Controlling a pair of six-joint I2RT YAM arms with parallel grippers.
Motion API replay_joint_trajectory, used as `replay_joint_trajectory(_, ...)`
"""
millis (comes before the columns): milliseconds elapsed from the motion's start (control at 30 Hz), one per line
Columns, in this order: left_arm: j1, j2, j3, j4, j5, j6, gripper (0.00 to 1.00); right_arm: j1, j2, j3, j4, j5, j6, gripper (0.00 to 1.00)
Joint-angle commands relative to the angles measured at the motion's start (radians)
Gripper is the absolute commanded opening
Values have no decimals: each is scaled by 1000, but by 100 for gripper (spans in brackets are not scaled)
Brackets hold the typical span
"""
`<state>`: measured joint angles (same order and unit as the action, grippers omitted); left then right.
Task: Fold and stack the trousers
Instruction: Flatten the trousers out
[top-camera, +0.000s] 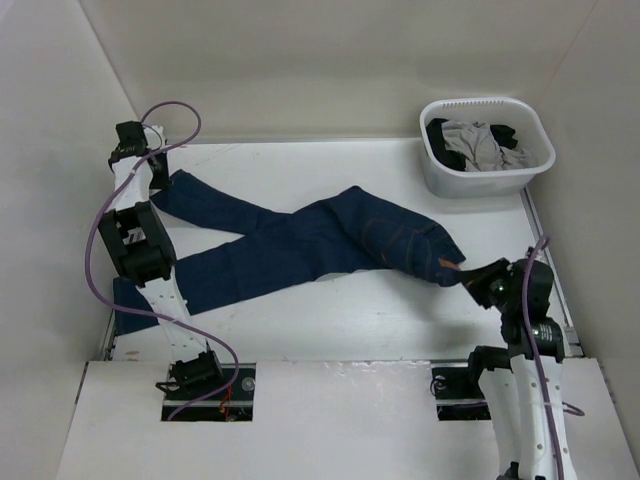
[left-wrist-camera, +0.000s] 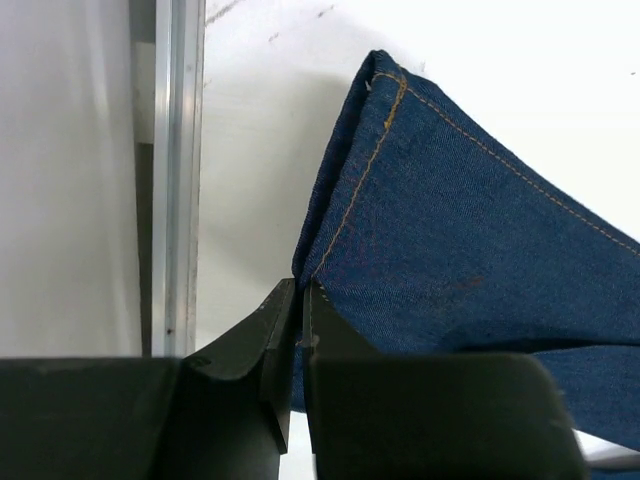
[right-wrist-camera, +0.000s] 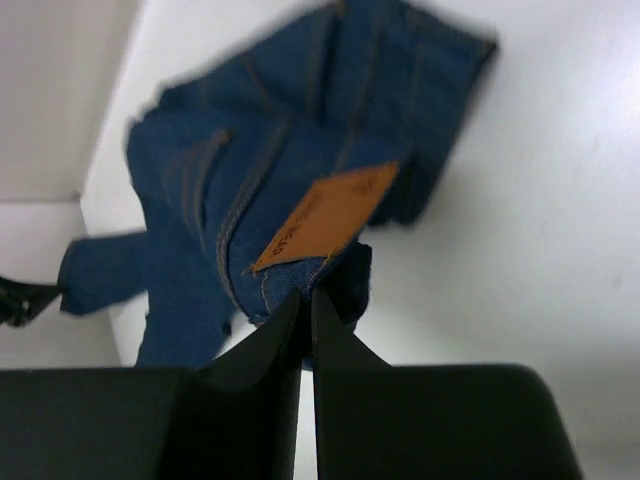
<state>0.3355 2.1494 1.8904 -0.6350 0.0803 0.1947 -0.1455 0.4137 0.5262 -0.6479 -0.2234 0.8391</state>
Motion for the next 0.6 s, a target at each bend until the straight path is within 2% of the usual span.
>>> replay_joint_trajectory(0, 21, -28, -16, 11, 4, -54, 0, 54, 28, -25, -128, -142, 123, 10)
replay_joint_trajectory(33, 20, -29, -16, 11, 4, -54, 0, 79, 31, -34, -168, -154, 155, 12)
replay_joint_trajectory(67, 18, -32, -16, 12, 4, -51, 0, 103, 22, -35, -206, -145, 175, 22)
replay_joint_trajectory(100, 18, -36, -16, 15, 4, -46, 0, 125, 5, -25, -240, -119, 184, 44)
replay_joint_trajectory(133, 18, -39, -16, 17, 4, -43, 0, 141, -6, -2, -265, -85, 184, 76)
replay_joint_trajectory(167, 18, -42, -16, 17, 4, -40, 0, 152, -4, 33, -277, -45, 178, 100)
replay_joint_trajectory(300, 6, -46, -28, 18, 6, -29, 1, 155, 158, 204, -260, 204, 72, 100)
replay_joint_trajectory(400, -8, -43, -30, 21, 6, -26, 1, 165, 353, 225, -91, 376, 8, 100)
replay_joint_trajectory(500, -20, -51, -28, 18, 6, -21, 1, 139, 589, 222, 84, 404, -76, 100)
replay_joint_trajectory(567, -25, -63, -31, 18, 6, -20, 2, 123, 705, 227, 134, 418, -112, 100)
